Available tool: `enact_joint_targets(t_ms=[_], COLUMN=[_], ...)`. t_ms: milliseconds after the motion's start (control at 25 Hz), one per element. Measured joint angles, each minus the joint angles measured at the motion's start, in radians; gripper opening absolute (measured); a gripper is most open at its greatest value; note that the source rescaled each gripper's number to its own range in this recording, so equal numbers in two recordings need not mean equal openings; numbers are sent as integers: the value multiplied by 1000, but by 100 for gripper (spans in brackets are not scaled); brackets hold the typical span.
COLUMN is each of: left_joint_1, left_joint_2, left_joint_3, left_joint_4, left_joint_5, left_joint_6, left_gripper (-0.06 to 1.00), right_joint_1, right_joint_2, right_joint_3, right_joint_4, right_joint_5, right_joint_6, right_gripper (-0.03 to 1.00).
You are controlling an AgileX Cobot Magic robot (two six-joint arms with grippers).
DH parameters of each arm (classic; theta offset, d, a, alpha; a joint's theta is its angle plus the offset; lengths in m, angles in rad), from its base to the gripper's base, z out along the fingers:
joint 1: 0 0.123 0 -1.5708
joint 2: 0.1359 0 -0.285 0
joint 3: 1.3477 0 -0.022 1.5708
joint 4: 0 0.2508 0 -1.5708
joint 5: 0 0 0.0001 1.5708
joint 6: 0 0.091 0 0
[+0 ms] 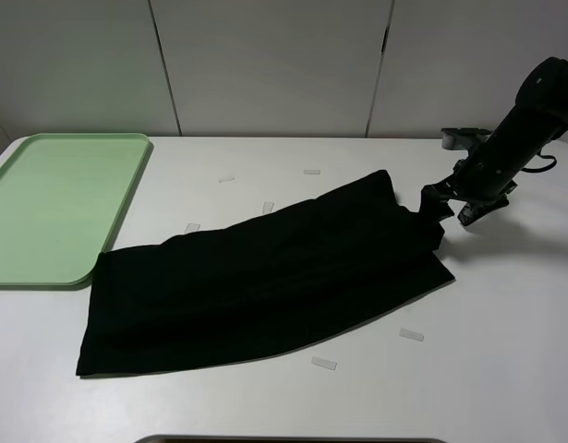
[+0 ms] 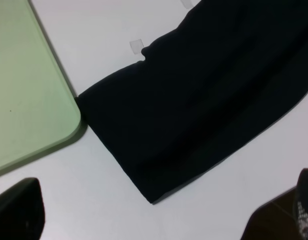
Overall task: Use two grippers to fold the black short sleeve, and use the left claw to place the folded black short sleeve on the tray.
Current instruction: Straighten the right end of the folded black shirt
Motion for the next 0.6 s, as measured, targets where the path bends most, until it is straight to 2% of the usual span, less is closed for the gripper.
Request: enact_joint_targets(t_ms=[160,440,600], left_joint_1=[0,0,0], left_joint_2=[0,0,0], left_joint_3=[0,0,0], left_joint_4=[0,0,0], left_joint_5=[0,0,0], left_joint_6=[0,0,0], left_gripper=[100,100,100], right_joint_1=[22,88,122], right_joint_2=[6,6,6], right_joint_3=[0,0,0], right_joint_4=[32,150,167], right_joint_5=[1,17,27], right_joint_6=[-16,-40,-50], right_gripper=[100,100,100])
